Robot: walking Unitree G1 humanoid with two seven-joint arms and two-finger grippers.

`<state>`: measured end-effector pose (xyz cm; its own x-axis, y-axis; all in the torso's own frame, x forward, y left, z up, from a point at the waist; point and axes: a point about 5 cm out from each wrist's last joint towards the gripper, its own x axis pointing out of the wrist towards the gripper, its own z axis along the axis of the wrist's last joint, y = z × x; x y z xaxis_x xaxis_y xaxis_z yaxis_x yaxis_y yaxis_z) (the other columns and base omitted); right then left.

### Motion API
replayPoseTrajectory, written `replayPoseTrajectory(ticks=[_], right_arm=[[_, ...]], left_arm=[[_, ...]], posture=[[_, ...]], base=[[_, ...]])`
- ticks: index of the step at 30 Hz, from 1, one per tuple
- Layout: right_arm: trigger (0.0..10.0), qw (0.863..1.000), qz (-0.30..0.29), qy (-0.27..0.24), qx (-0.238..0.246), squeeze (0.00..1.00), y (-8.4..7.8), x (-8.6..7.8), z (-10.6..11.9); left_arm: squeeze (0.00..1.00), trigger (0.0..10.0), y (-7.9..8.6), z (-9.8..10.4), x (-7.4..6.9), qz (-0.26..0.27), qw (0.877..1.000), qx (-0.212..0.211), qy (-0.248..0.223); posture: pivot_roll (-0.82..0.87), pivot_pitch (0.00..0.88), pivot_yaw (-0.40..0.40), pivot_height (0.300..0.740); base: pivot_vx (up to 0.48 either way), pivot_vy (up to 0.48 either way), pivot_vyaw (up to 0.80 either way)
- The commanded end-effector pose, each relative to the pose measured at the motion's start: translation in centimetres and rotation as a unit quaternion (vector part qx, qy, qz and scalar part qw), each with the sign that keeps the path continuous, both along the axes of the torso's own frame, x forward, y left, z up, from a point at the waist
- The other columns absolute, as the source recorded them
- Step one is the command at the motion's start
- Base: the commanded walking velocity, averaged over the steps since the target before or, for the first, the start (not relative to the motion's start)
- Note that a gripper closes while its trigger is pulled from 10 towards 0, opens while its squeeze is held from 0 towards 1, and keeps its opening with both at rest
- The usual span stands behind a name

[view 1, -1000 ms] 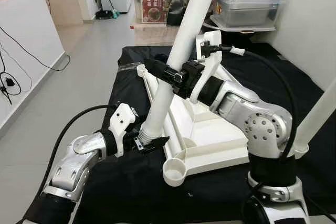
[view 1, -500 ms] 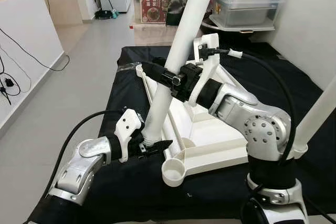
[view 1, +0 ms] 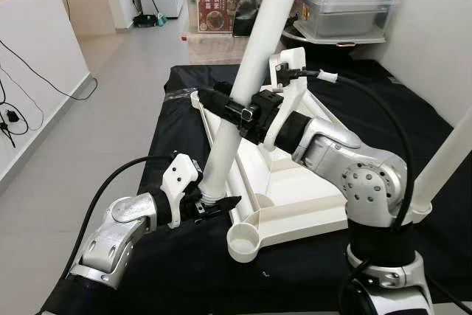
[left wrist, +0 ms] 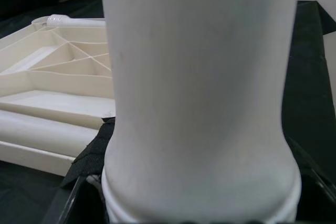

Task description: Building children table

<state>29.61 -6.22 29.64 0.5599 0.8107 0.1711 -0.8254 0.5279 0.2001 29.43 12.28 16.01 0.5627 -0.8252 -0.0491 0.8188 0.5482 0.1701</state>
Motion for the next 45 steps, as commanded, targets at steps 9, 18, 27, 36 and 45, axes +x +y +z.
replayPoseTrajectory(ticks=[9, 18, 27, 36, 45], right_arm=[[10.0, 0.997, 0.073, -0.028, 0.022, 0.0, 0.1, -1.4, -1.2], [10.0, 0.988, 0.145, -0.032, 0.037, 0.0, 0.1, -2.4, -1.9], [2.5, 0.983, 0.181, -0.022, 0.033, 0.0, -0.2, -3.0, -3.0], [0.0, 0.98, 0.194, 0.004, 0.037, 0.0, -0.4, -3.0, -3.7], [0.0, 0.978, 0.203, 0.009, 0.038, 0.0, -0.5, -3.2, -4.2]], left_arm=[[0.0, 10.0, -0.9, -0.2, -2.4, -0.082, 0.996, 0.003, 0.035], [0.0, 10.0, -1.5, -0.7, -4.2, -0.143, 0.988, 0.013, 0.065], [0.0, 10.0, -0.9, -1.0, -4.7, -0.149, 0.985, 0.027, 0.078], [0.0, 10.0, -0.7, -1.3, -4.9, -0.154, 0.984, 0.038, 0.084], [1.0, 10.0, -0.4, -0.9, -4.1, -0.126, 0.99, 0.017, 0.067]], posture=[[-0.08, 0.0, -0.023, 0.74], [-0.07, 0.0, -0.025, 0.74], [-0.07, 0.0, -0.026, 0.74], [-0.07, 0.0, -0.024, 0.74], [-0.07, 0.0, -0.022, 0.74]], base=[[0.0, 0.0, 0.0], [0.0, 0.0, 0.0], [0.0, 0.0, 0.0], [0.0, 0.0, 0.0], [0.0, 0.0, 0.0]])
